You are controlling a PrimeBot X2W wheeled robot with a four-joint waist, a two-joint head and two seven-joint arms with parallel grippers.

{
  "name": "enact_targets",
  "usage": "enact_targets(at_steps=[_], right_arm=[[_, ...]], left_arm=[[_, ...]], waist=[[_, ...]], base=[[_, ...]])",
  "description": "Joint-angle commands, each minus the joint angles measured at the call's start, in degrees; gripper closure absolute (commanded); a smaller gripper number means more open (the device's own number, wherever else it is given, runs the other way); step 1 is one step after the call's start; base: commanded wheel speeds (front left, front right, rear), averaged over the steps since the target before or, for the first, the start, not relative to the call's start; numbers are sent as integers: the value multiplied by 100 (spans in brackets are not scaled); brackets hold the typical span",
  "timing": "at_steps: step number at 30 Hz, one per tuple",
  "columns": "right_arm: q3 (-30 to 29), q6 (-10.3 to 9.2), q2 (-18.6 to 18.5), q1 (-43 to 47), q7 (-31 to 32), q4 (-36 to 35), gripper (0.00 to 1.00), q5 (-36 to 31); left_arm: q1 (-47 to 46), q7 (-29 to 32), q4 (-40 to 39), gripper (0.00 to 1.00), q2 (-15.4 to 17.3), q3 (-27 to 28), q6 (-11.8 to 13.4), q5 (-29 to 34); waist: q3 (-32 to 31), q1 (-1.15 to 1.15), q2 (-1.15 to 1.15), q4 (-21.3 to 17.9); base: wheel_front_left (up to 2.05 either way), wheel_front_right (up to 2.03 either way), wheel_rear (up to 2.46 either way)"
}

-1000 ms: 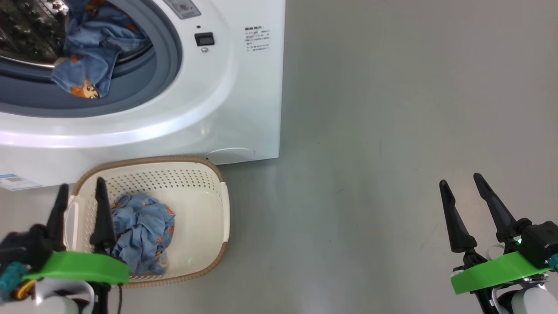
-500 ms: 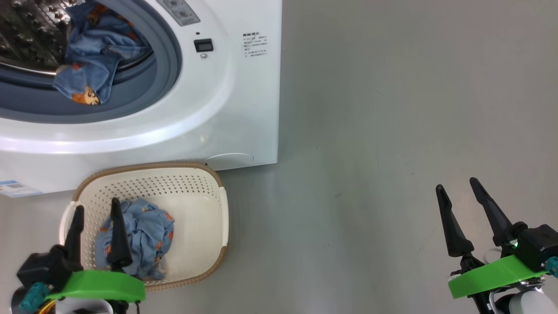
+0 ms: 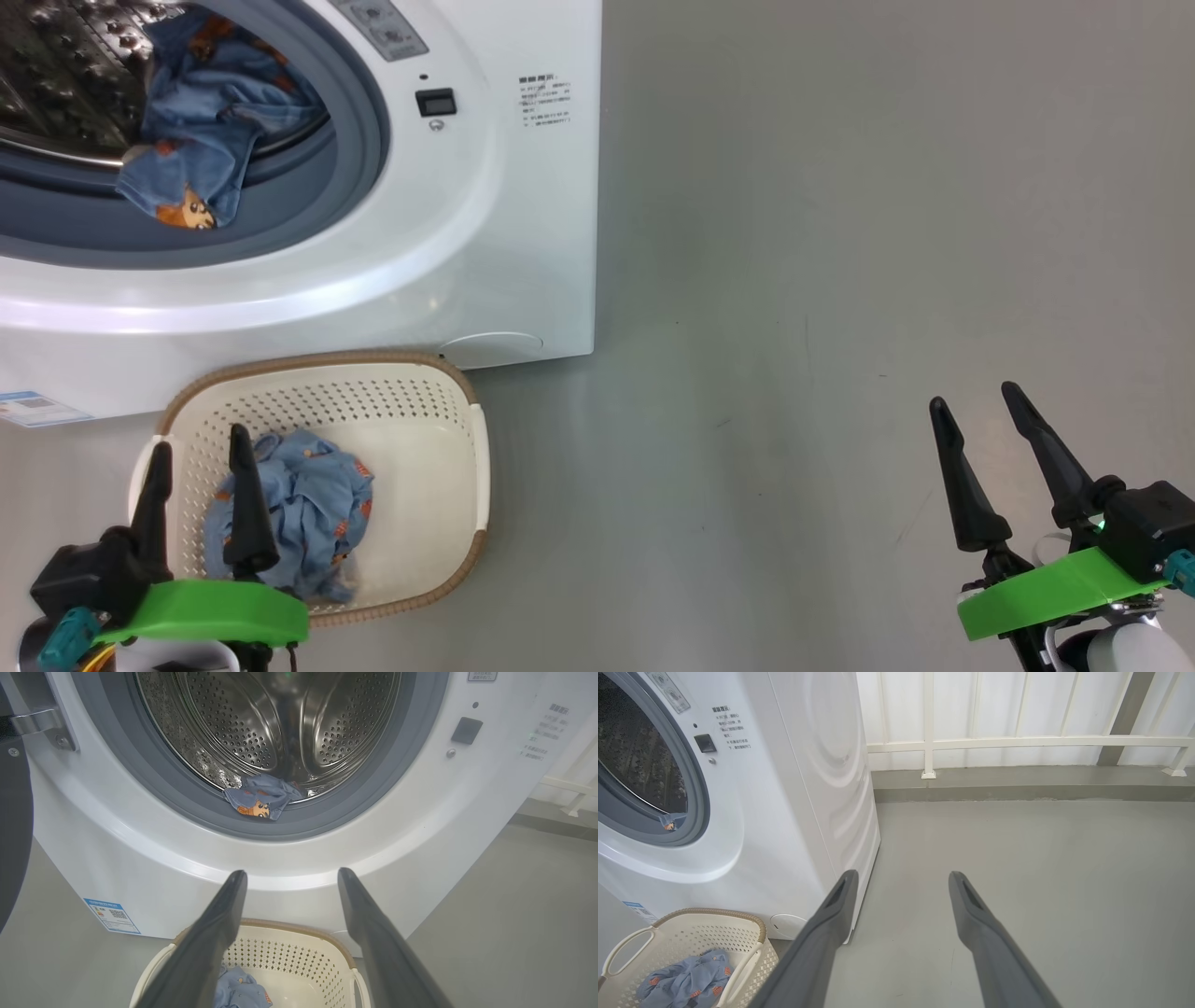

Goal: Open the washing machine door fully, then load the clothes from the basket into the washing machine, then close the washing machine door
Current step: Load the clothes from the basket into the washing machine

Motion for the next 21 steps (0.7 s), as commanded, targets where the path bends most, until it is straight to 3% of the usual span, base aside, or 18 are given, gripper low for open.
enact_targets(at_steps=[1, 21], right_arm=[[130, 9, -77, 84, -44, -110, 0, -36], [108, 9, -56, 39, -44, -107, 0, -36]], left_arm=[[6, -36, -126, 0, 79, 209, -10, 102], [-52, -36, -102, 0, -2, 295, -83, 209]], waist=[[3, 0, 0, 3], [88, 0, 0, 17]], base=[[0, 0, 0], [0, 0, 0]])
